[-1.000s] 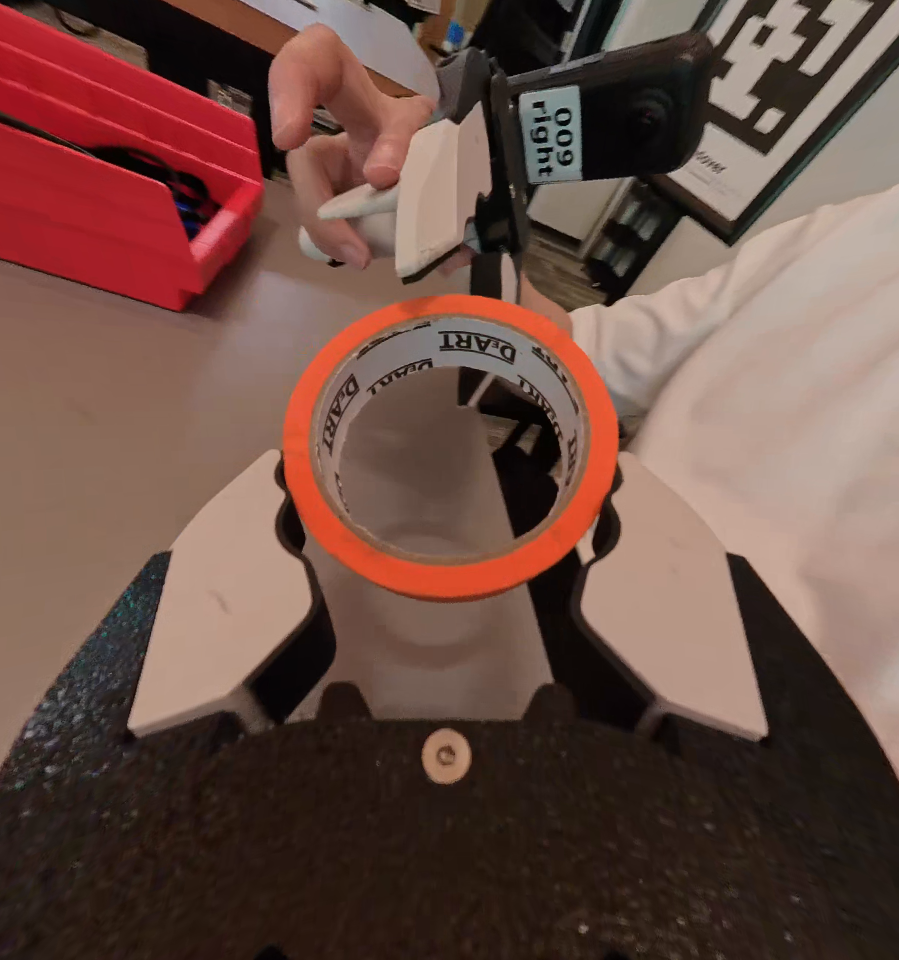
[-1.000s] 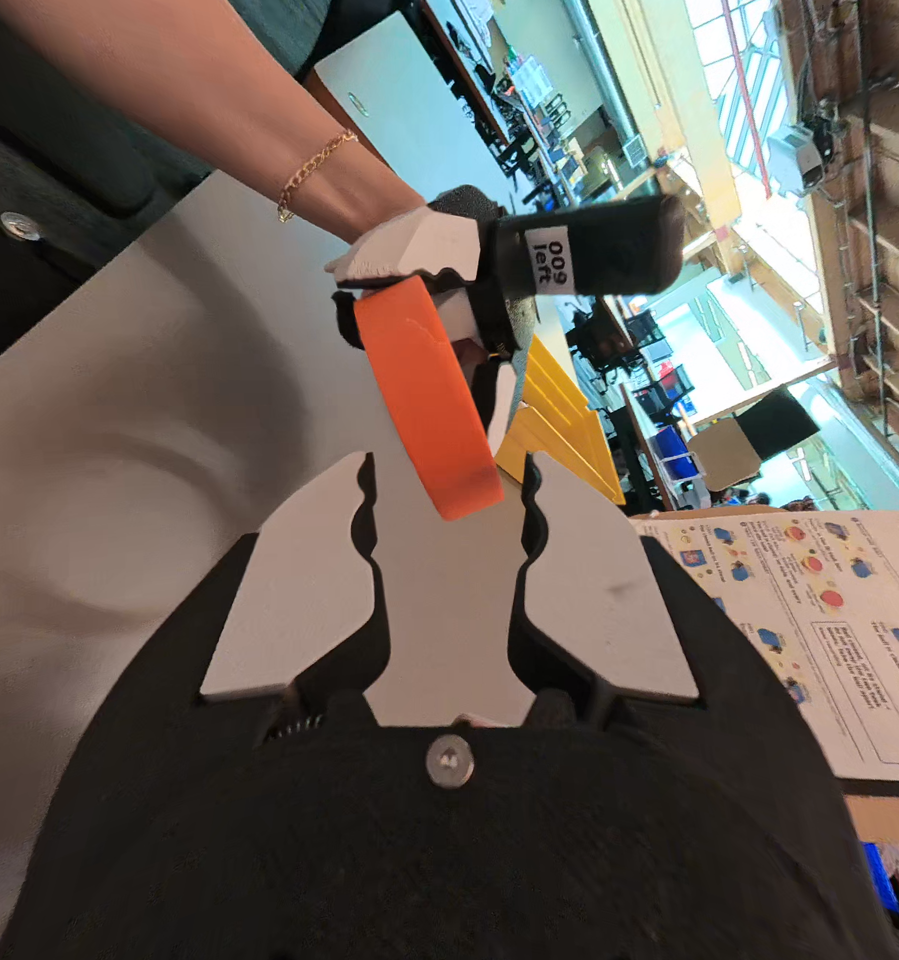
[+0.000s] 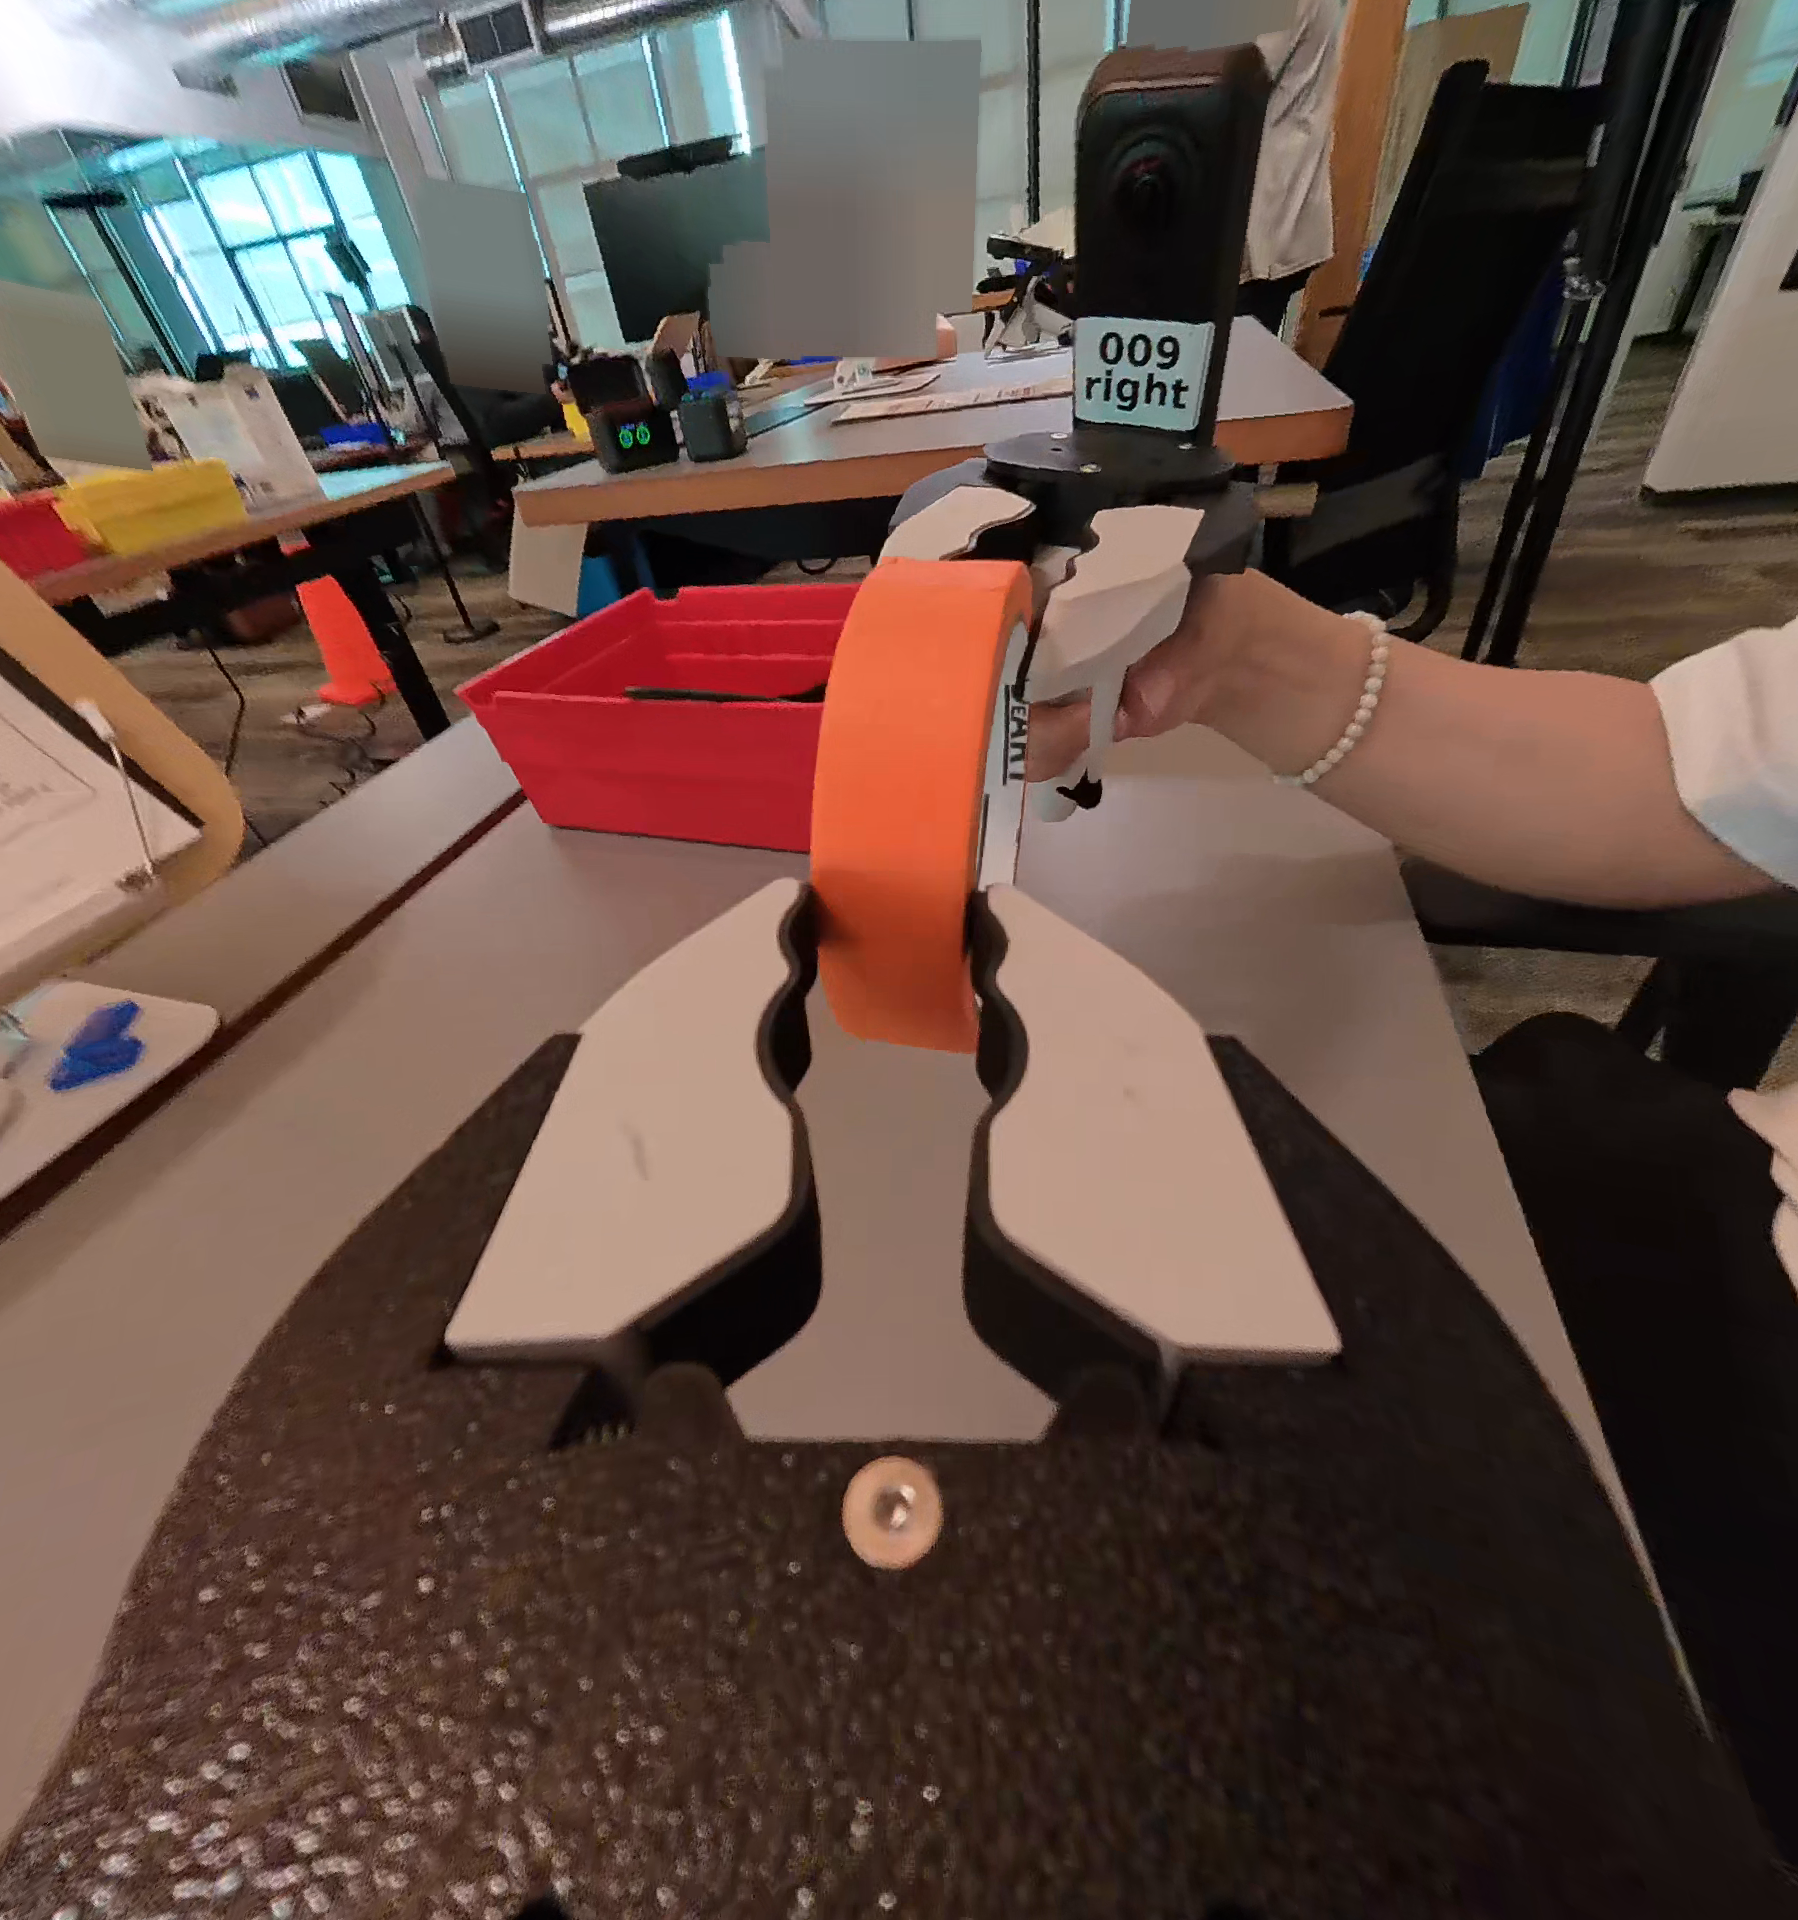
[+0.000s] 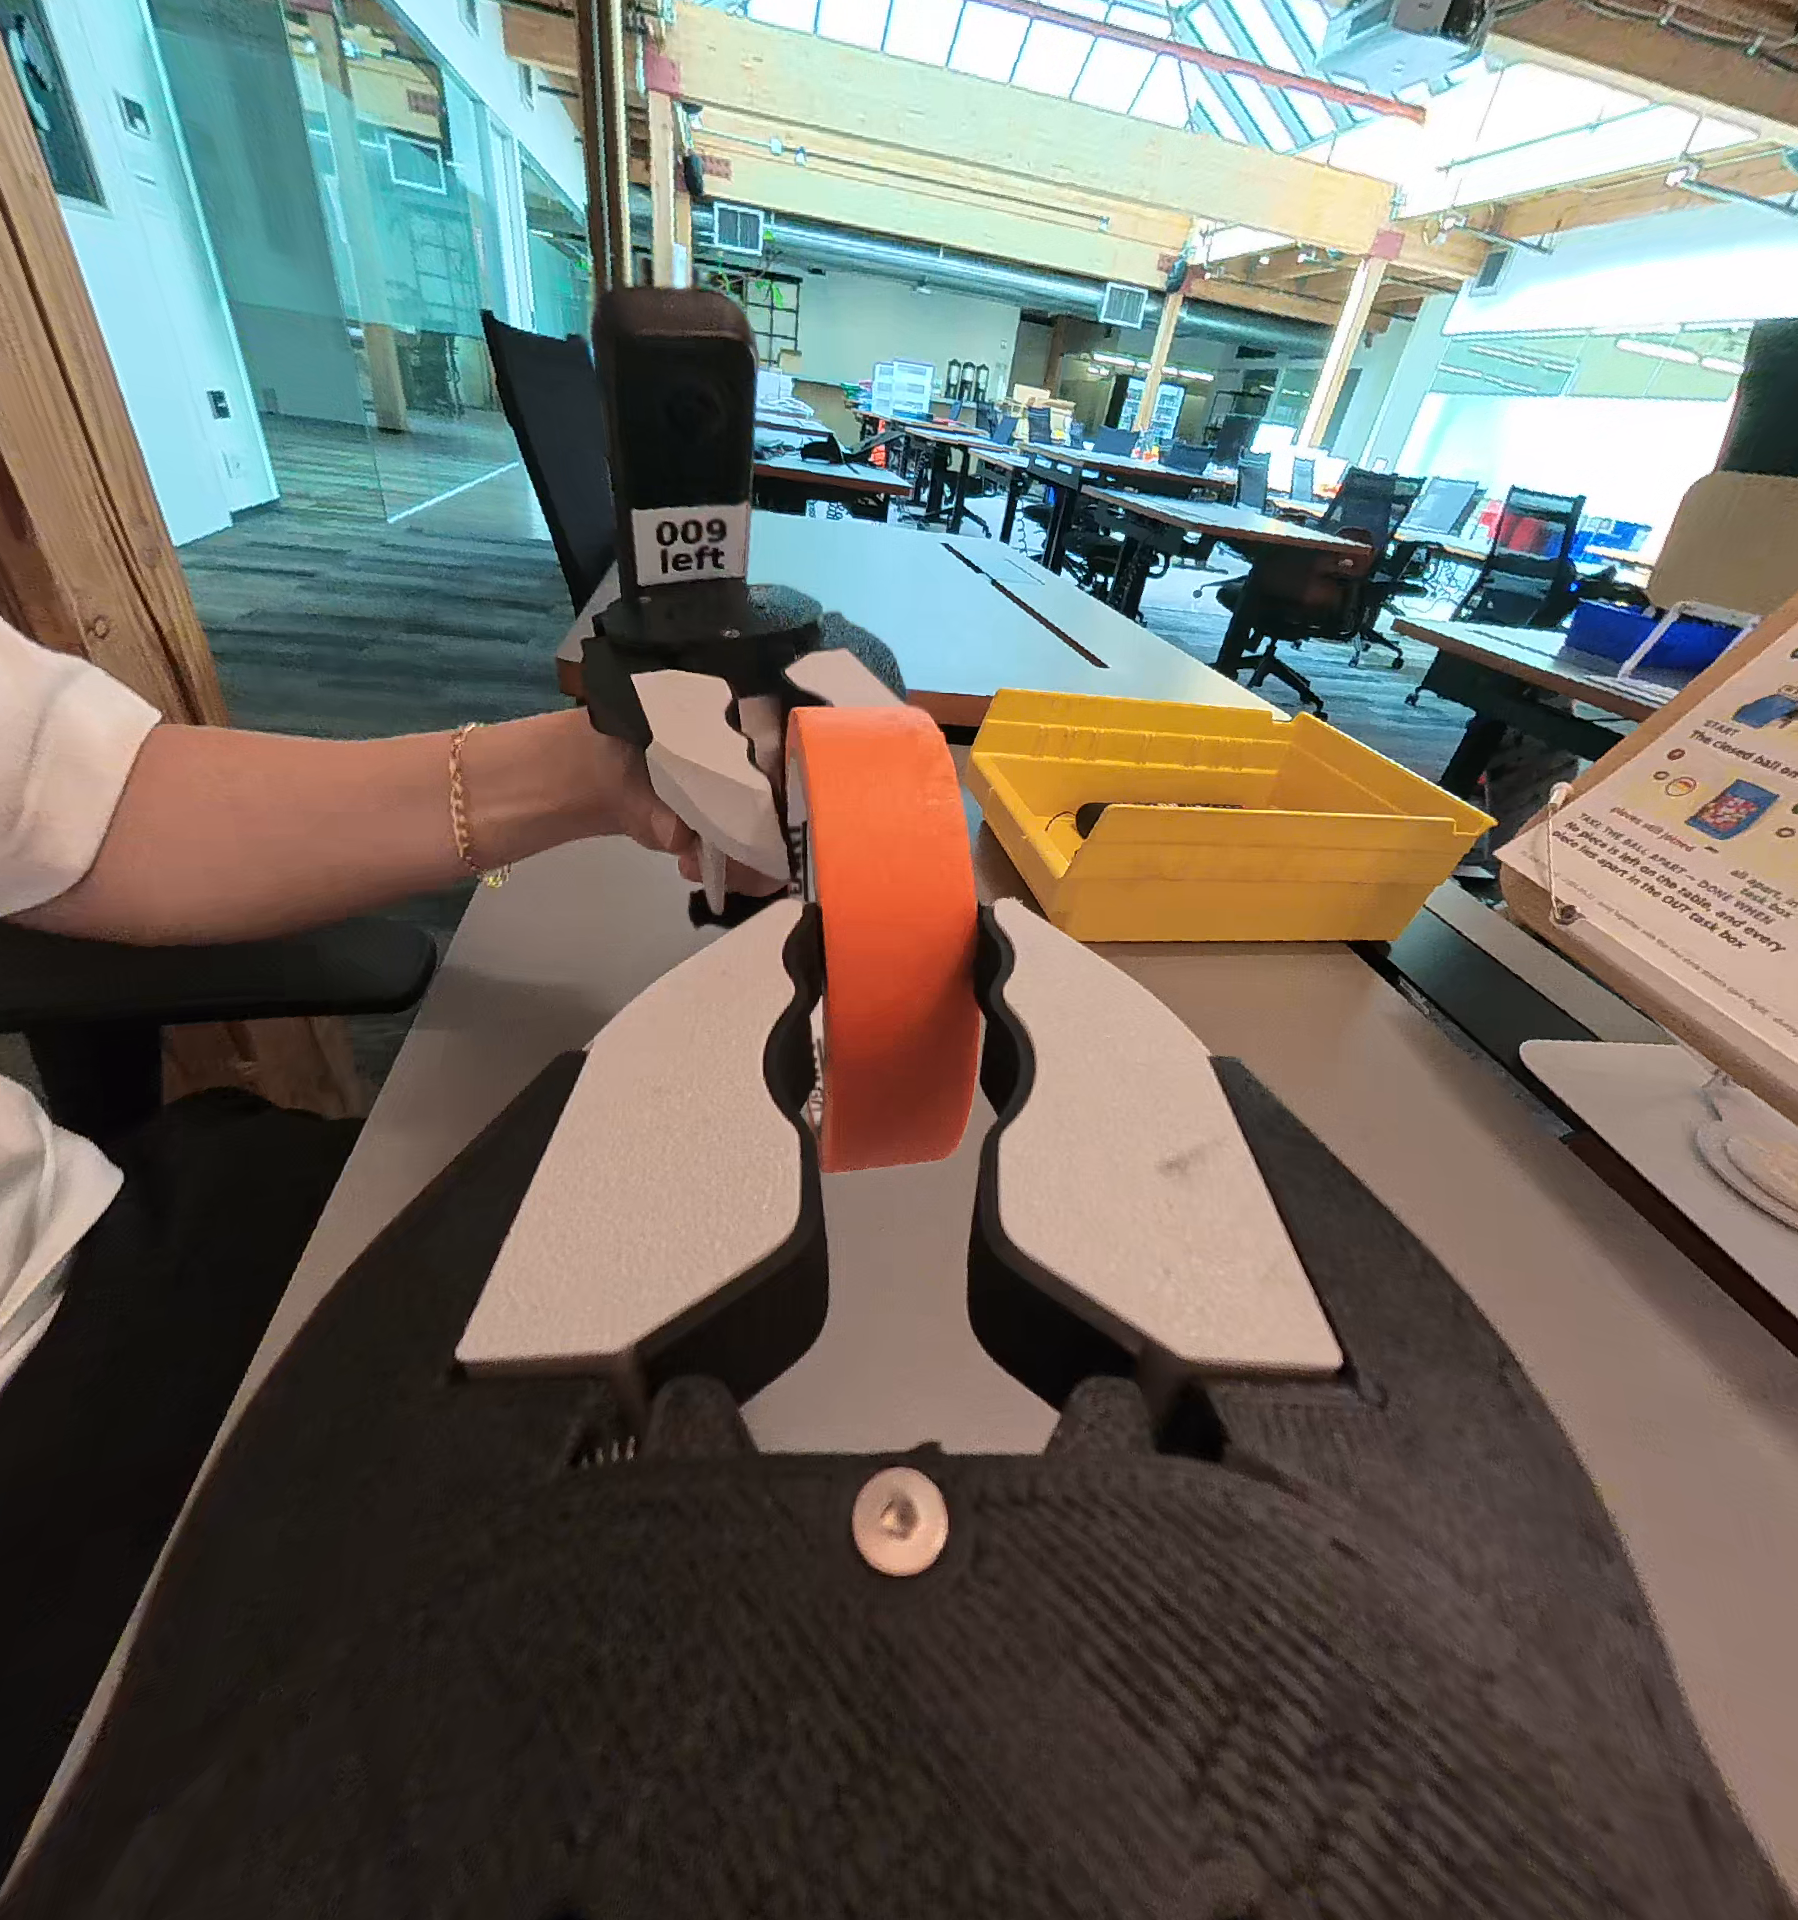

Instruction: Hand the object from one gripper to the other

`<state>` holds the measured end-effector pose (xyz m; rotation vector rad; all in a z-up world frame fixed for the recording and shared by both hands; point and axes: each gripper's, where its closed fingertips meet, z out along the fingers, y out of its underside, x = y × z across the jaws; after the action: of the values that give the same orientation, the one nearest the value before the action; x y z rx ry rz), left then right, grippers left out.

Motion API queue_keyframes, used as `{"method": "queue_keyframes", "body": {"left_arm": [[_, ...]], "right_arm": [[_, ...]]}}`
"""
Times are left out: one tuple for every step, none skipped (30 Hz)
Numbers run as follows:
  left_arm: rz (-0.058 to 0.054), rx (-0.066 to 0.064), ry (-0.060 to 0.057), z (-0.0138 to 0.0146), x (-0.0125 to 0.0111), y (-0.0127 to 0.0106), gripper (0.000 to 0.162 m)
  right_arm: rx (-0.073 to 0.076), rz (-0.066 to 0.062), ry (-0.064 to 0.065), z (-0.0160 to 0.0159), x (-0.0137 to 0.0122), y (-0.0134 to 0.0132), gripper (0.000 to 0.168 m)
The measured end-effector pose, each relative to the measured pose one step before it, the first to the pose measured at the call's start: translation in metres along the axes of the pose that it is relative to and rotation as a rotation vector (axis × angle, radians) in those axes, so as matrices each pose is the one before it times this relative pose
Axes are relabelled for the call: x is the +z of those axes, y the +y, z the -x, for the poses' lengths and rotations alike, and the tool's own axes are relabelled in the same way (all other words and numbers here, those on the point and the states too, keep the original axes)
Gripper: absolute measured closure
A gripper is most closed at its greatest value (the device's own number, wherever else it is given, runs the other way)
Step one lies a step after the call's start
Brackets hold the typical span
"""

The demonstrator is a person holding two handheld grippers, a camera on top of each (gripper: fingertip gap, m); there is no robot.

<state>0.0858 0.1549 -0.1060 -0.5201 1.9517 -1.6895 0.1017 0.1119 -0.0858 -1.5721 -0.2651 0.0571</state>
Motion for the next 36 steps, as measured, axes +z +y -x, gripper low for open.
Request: {"method": "queue_keyframes", "body": {"left_arm": [[-0.0002, -0.0207, -0.0022, 0.00097, 0.00046, 0.00241, 0.135], [-0.0114, -0.0050, -0.0082, 0.00122, -0.00047, 0.00123, 0.135], [-0.0214, 0.0152, -0.0134, 0.00094, -0.00127, -0.00014, 0.135], [-0.0226, 0.0362, -0.0280, 0.00175, -0.00161, -0.00095, 0.135], [-0.0069, 0.0630, -0.0489, 0.00364, -0.00186, 0.00017, 0.135], [0.0131, 0.0938, -0.0620, 0.00460, -0.00185, 0.00164, 0.135], [0.0234, 0.1202, -0.0725, 0.00480, -0.00175, 0.00152, 0.135], [0.0244, 0.1371, -0.0780, 0.00458, -0.00167, 0.00001, 0.136], [0.0236, 0.1409, -0.0726, 0.00365, -0.00119, -0.00120, 0.136], [0.0262, 0.1291, -0.0555, 0.00162, -0.00051, -0.00126, 0.136], [0.0227, 0.1116, -0.0376, -0.00060, 0.00001, -0.00198, 0.135], [0.0094, 0.1036, -0.0323, -0.00161, 0.00022, -0.00398, 0.135], [-0.0003, 0.1014, -0.0320, -0.00181, -0.00009, -0.00566, 0.135], [-0.0019, 0.0982, -0.0238, -0.00284, 0.00027, -0.00591, 0.135], [0.0014, 0.1006, -0.0128, -0.00386, 0.00066, -0.00511, 0.135], [0.0058, 0.1088, -0.0095, -0.00385, 0.00078, -0.00403, 0.135], [0.0066, 0.0992, -0.0110, -0.00316, 0.00057, -0.00327, 0.135], [0.0025, 0.0610, -0.0092, -0.00262, 0.00049, -0.00289, 0.135], [-0.0018, 0.0208, -0.0075, -0.00221, 0.00054, -0.00224, 0.135], [-0.0037, 0.0052, -0.0081, -0.00183, 0.00048, -0.00112, 0.135], [-0.0006, 0.0069, -0.0018, -0.00200, 0.00041, -0.00003, 0.135], [0.0020, 0.0076, 0.0064, -0.00235, 0.00037, 0.00057, 0.135], [0.0031, 0.0025, 0.0068, -0.00187, 0.00042, 0.00063, 0.135], [0.0040, 0.0029, -0.0007, -0.00084, 0.00027, 0.00071, 0.135], [0.0082, 0.0076, -0.0033, -0.00043, 0.00033, 0.00128, 0.135], [0.0123, 0.0012, 0.0016, -0.00084, 0.00048, 0.00218, 0.135], [0.0090, -0.0148, 0.0055, -0.00099, 0.00023, 0.00191, 0.134], [0.0000, -0.0358, 0.0033, -0.00010, -0.00013, 0.00111, 0.132], [-0.0040, -0.0615, 0.0050, 0.00045, 0.00000, 0.00093, 0.127], [-0.0014, -0.0820, 0.0136, 0.00031, 0.00031, 0.00173, 0.113], [0.0026, -0.0915, 0.0221, -0.00009, 0.00051, 0.00270, 0.101], [0.0043, -0.0962, 0.0353, -0.00107, 0.00038, 0.00326, 0.095], [0.0019, -0.1044, 0.0409, -0.00102, 0.00011, 0.00326, 0.095], [-0.0092, -0.1118, 0.0293, 0.00087, -0.00050, 0.00169, 0.094], [-0.0231, -0.1160, 0.0209, 0.00228, -0.00087, -0.00015, 0.097], [-0.0296, -0.1217, 0.0276, 0.00125, -0.00078, -0.00073, 0.099]], "right_arm": [[0.0049, -0.0020, 0.0074, -0.00152, 0.00077, 0.00085, 0.140], [0.0044, 0.0006, 0.0058, -0.00104, 0.00095, 0.00174, 0.140], [0.0155, 0.0062, 0.0016, -0.00057, 0.00089, 0.00256, 0.140], [0.0219, 0.0084, 0.0124, -0.00251, 0.00066, 0.00222, 0.138], [0.0254, -0.0079, 0.0286, -0.00522, -0.00066, -0.00028, 0.135], [0.0460, -0.0259, 0.0216, -0.00538, -0.00218, -0.00287, 0.125], [0.0880, -0.0257, -0.0025, -0.00355, -0.00272, -0.00293, 0.115], [0.1389, -0.0123, -0.0167, -0.00324, -0.00236, -0.00104, 0.105], [0.1623, -0.0007, -0.0271, -0.00324, -0.00161, 0.00083, 0.094], [0.1471, -0.0022, -0.0388, -0.00272, -0.00112, 0.00098, 0.085], [0.1154, -0.0123, -0.0357, -0.00376, -0.00106, 0.00022, 0.085], [0.0876, -0.0188, -0.0163, -0.00620, -0.00105, -0.00048, 0.089], [0.0700, -0.0117, -0.0057, -0.00697, -0.00049, 0.00012, 0.089], [0.0516, 0.0092, -0.0153, -0.00463, 0.00036, 0.00290, 0.089], [0.0405, 0.0206, -0.0311, -0.00098, 0.00096, 0.00419, 0.086], [0.0328, 0.0139, -0.0310, 0.00043, 0.00106, 0.00313, 0.087], [0.0196, 0.0080, -0.0157, -0.00030, 0.00122, 0.00232, 0.092], [0.0069, 0.0099, -0.0040, -0.00105, 0.00140, 0.00221, 0.097], [0.0003, 0.0140, -0.0014, -0.00093, 0.00143, 0.00270, 0.099], [-0.0030, 0.0212, 0.0069, -0.00178, 0.00115, 0.00344, 0.103], [-0.0113, 0.0263, 0.0093, -0.00187, 0.00087, 0.00409, 0.111], [-0.0166, 0.0217, 0.0105, -0.00188, 0.00045, 0.00356, 0.123], [-0.0147, 0.0032, 0.0200, -0.00315, 0.00017, 0.00060, 0.123], [-0.0112, -0.0079, 0.0018, -0.00095, 0.00041, -0.00129, 0.124], [-0.0102, -0.0006, -0.0030, -0.00065, 0.00082, -0.00049, 0.125], [-0.0097, -0.0024, -0.0027, -0.00087, 0.00073, -0.00085, 0.126], [-0.0135, -0.0039, -0.0024, -0.00074, 0.00108, -0.00111, 0.127], [-0.0229, -0.0099, -0.0076, 0.00061, 0.00060, -0.00174, 0.128], [-0.0112, -0.0053, -0.0073, 0.00130, 0.00036, -0.00110, 0.129], [-0.0050, -0.0132, 0.0014, 0.00063, -0.00062, -0.00297, 0.132], [-0.0136, -0.0249, 0.0081, 0.00028, -0.00175, -0.00504, 0.134], [-0.0137, -0.0190, 0.0107, -0.00035, -0.00278, -0.00458, 0.135], [-0.0114, -0.0102, 0.0098, -0.00043, -0.00343, -0.00325, 0.136], [-0.0118, -0.0067, 0.0127, -0.00109, -0.00370, -0.00250, 0.138], [-0.0070, -0.0047, 0.0130, -0.00145, -0.00311, -0.00157, 0.139], [-0.0050, 0.0075, 0.0123, -0.00182, -0.00202, 0.00053, 0.139]]}}
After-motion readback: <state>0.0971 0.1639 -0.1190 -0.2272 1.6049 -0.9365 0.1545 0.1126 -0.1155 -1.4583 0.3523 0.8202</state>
